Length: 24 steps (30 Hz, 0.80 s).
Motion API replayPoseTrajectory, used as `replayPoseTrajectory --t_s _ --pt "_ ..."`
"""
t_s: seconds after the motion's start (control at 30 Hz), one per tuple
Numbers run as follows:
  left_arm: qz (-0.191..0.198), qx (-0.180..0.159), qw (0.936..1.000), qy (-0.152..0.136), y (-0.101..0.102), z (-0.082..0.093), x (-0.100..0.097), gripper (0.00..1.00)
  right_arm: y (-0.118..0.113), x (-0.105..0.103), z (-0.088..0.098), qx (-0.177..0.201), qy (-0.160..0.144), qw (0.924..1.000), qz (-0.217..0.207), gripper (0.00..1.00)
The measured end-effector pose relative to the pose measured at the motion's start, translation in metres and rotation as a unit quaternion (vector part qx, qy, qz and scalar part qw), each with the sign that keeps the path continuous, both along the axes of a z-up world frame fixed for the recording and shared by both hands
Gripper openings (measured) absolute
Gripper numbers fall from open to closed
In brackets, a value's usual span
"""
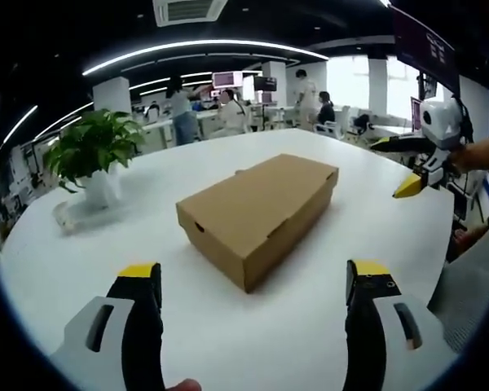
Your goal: Operate the shoe box by opening the lid, removing the specified soft item, and placing it in the target area until the item is outside and the box remains undamaged.
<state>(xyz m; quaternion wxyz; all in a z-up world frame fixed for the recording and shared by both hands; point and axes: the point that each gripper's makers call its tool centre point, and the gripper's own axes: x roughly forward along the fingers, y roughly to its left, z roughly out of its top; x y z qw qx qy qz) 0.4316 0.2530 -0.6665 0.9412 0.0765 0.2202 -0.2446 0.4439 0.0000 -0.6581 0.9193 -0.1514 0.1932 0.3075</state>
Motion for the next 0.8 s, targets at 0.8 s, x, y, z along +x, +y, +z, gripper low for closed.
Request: replayPoseTrajectory --t_s 0.8 --pt "0.028 -0.013 0.9994 0.019 -0.012 -0.015 0.023 0.88 0.010 0.050 -0.019 -0.006 0.033 0.9991 0.026 0.90"
